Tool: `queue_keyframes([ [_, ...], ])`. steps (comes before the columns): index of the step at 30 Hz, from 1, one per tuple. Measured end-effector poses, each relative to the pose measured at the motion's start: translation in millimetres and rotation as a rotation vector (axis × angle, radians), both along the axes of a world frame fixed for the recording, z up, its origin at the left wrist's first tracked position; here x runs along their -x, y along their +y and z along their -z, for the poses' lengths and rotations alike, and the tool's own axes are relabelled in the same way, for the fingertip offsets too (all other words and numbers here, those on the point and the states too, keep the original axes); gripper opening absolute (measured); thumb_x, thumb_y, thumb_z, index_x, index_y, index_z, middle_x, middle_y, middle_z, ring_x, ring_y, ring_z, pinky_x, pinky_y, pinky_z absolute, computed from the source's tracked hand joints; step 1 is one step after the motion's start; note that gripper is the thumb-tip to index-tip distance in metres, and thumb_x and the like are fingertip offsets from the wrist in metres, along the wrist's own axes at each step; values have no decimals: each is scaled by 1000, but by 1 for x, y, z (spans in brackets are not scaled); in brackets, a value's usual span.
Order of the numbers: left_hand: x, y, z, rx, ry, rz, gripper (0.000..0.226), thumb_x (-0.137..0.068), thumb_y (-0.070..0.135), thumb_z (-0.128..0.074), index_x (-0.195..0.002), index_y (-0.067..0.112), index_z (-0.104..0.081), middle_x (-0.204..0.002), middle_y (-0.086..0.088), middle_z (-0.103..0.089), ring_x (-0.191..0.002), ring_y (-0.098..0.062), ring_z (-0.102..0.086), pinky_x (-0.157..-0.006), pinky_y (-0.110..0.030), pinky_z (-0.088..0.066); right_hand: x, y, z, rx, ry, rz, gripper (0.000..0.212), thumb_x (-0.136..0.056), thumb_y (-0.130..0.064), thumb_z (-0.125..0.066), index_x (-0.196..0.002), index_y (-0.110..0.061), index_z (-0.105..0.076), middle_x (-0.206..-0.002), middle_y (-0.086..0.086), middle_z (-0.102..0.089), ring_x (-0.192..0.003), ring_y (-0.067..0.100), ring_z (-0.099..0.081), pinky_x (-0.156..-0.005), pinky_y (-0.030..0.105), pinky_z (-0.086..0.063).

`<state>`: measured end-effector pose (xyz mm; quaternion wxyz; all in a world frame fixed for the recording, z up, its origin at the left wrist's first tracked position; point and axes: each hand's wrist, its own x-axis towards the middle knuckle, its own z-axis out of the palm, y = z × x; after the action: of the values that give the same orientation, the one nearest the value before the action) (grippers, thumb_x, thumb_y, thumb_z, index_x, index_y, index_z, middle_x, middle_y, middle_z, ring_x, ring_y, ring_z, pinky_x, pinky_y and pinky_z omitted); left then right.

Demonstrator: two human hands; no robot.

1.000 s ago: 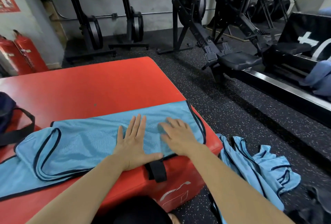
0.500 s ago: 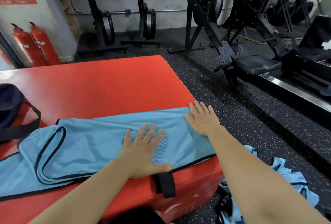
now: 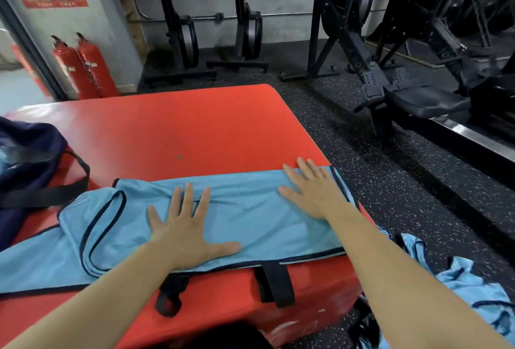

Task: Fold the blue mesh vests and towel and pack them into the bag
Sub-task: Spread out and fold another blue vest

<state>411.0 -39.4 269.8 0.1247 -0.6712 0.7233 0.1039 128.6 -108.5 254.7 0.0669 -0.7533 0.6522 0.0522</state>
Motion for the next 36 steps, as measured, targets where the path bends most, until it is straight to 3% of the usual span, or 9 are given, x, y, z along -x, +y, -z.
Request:
queue_keyframes([
  [8,-23,22,-12,-133,18,-216,146,-28,111,-19,-145,40,32,-154,-2,40,-144,-28,32,-110,-72,5,19,-13,-8,-40,34,179,75,-96,-66,-7,-156,-23,10,-163,8,15,-150,24,14,-122,43,5],
  [11,-22,26,-16,-142,31,-231,147,-30,110,-21,-147,37,29,-155,-4,38,-144,-31,31,-109,-73,4,-9,1,-21,71,96,170,75,-98,-61,-6,-155,-15,11,-162,11,14,-149,26,16,-120,48,9],
  [15,-22,22,-18,-122,44,-230,144,-36,109,-26,-150,38,24,-157,-6,35,-145,-32,28,-108,-74,3,-87,39,-22,49,-71,-75,79,-91,-71,-7,-154,-29,12,-162,3,19,-149,24,19,-117,53,11],
  [19,-42,31,-20,-102,81,-344,132,-44,107,-27,-150,44,20,-160,-6,27,-148,-33,20,-109,-69,-6,-107,56,0,3,-25,-34,97,-70,-80,11,-155,-33,9,-163,0,17,-149,24,15,-116,58,4],
  [23,-82,53,-22,-110,71,-477,123,-51,105,-23,-148,45,23,-162,-9,17,-149,-38,0,-111,-65,-7,-107,55,-1,14,21,-20,78,-89,-75,-7,-155,-36,8,-163,-1,16,-149,25,14,-115,58,0],
  [28,-120,71,-20,-70,37,-523,116,-55,103,-17,-151,45,14,-163,-8,16,-150,-33,11,-109,-70,1,-112,56,-8,-62,41,16,76,-91,-74,-9,-153,-36,14,-162,0,21,-149,25,17,-115,59,1],
  [30,-132,71,-23,30,44,-449,106,-69,96,-21,-154,39,2,-164,-10,3,-150,-31,-2,-111,-64,-9,-118,59,-13,-90,36,34,77,-92,-73,-12,-154,-34,14,-162,2,21,-149,25,17,-116,59,1],
  [33,-158,62,-36,331,15,-318,74,-90,73,-34,-148,27,-29,-149,-5,-40,-137,-28,-35,-105,-47,-29,-134,66,-16,-77,-6,24,77,-94,-70,-18,-154,-33,10,-163,3,17,-150,23,14,-117,58,0],
  [36,-191,50,-50,433,-139,-233,50,-95,54,-45,-134,22,-46,-130,0,-56,-123,-26,-46,-97,-41,-34,-154,70,-17,-63,-50,-7,74,-95,-67,-19,-155,-33,9,-163,3,14,-150,22,13,-117,58,1],
])
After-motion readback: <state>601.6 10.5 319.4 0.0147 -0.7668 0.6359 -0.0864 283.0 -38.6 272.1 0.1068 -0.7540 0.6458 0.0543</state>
